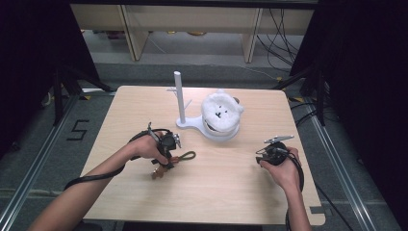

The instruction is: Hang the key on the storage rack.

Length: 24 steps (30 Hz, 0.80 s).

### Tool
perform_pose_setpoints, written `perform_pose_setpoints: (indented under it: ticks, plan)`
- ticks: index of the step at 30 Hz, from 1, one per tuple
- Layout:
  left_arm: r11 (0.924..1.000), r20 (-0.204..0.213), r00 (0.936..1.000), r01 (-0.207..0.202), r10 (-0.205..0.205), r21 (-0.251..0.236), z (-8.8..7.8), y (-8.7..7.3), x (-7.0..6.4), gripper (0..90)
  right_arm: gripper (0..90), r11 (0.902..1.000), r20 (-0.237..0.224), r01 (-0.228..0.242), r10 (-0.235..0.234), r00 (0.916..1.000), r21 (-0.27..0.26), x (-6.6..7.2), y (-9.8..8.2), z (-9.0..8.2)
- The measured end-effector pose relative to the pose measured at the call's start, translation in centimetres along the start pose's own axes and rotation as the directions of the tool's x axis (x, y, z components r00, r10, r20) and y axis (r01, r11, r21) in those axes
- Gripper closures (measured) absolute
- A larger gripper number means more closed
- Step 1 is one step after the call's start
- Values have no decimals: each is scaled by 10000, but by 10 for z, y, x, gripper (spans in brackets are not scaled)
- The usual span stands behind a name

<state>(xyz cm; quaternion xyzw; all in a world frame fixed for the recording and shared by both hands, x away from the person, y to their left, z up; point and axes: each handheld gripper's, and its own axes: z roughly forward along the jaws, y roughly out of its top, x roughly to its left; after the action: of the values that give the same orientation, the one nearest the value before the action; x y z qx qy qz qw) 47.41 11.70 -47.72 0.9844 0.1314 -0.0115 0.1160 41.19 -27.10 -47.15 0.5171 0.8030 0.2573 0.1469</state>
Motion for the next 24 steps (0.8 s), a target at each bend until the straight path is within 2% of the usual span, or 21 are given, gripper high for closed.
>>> perform_pose_setpoints:
  ticks: [6, 8, 9, 10, 11, 12, 13, 15, 16, 18, 19, 21, 22, 24]
  plan:
    - [9997, 384, 9989, 256, -256, 10, 1, 1, 4, 493, 659, 9999, -38, -82, 82, 10000, 75, 0, -1, -1]
    - [9986, 607, 9968, 532, -527, -64, 2, 0, 5, 502, 659, 9999, -30, -111, 111, 9999, 59, 0, -1, -1]
    - [9979, 649, 9959, 638, -630, -92, 2, 0, 5, 507, 659, 10000, -14, 30, -30, 10000, -11, -1, -1, -1]
    - [9970, 710, 9946, 767, -759, -93, 2, 0, 6, 514, 659, 9998, -12, -151, 151, 9999, 110, 0, -1, -2]
    - [9951, 755, 9924, 981, -967, -143, 2, -1, 7, 521, 658, 9998, -47, -128, 129, 9999, 136, 0, -1, -2]
    - [9943, 717, 9922, 1042, -1024, -226, 2, -2, 8, 603, 658, 10000, -48, 7, -6, 10000, 42, -1, -1, -1]
    - [9908, 663, 9895, 1311, -1286, -348, 2, -2, 8, 639, 659, 9999, -42, -69, 69, 10000, 80, -1, -1, -1]
    - [9857, 585, 9864, 1569, -1534, -613, 2, -4, 5, 645, 658, 10000, -28, -71, 71, 10000, -29, -1, -1, -1]
    - [9887, 438, 9897, 1386, -1362, -573, 2, -4, 4, 646, 659, 10000, -26, 33, -33, 10000, 16, -1, -2, -2]
    - [9867, 165, 9889, 1488, -1480, -656, 2, -4, 0, 648, 658, 10000, -19, 1, -1, 10000, -30, -1, -2, -2]
    - [9844, 103, 9870, 1607, -1603, -714, 3, -5, -3, 648, 658, 10000, -26, -5, 5, 10000, -64, -2, -2, -2]
    - [9866, 17, 9885, 1508, -1510, -617, 2, -5, -6, 649, 657, 10000, -4, -44, 44, 10000, -27, -1, -1, -3]
    - [9832, 12, 9861, 1659, -1663, -763, 3, -6, -8, 649, 657, 10000, -2, -42, 42, 10000, -32, -1, -1, -3]
    - [9830, 10, 9870, 1603, -1608, -899, 3, -7, -10, 650, 656, 10000, 19, 60, -59, 10000, -75, -1, -1, -3]
